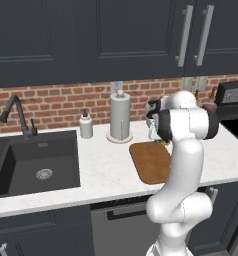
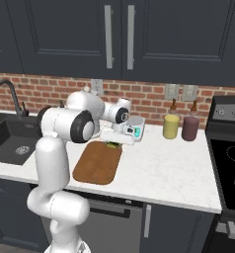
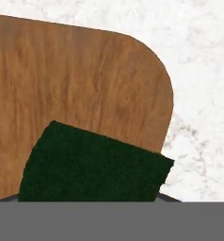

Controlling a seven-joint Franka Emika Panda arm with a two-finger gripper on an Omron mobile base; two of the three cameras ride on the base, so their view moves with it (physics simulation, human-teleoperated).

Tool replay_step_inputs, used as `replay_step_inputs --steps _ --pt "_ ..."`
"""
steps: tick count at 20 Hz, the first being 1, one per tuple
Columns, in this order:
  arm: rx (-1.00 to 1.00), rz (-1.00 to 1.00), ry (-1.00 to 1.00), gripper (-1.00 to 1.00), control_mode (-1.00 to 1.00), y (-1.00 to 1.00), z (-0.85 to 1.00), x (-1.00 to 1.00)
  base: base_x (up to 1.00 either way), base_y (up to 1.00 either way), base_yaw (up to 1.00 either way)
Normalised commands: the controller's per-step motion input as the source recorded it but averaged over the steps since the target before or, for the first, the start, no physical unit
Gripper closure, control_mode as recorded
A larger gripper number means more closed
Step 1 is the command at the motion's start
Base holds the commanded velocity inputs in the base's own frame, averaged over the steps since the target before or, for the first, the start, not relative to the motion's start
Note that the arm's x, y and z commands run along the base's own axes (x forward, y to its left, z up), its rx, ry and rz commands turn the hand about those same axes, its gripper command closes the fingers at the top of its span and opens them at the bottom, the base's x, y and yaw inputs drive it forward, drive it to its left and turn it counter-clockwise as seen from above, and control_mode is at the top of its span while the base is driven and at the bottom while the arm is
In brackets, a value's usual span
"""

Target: Pick up the sponge from the counter and clean the cutting board by briefly scrubbing or pressing down on the cutting board. Once finished, release the sponge.

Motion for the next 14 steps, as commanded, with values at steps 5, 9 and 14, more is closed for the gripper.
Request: replay_step_inputs --steps 5,9,14 --pt "0.0 0.0 -0.28 1.0 -1.0 -0.16 -0.02 -0.55 0.0 0.0 0.0" --pt "0.0 0.0 -0.19 1.0 -1.0 -0.4 0.0 0.03 0.0 0.0 0.0" --pt "0.0 0.0 -0.07 1.0 -1.0 -0.58 0.09 0.15 0.0 0.0 0.0"
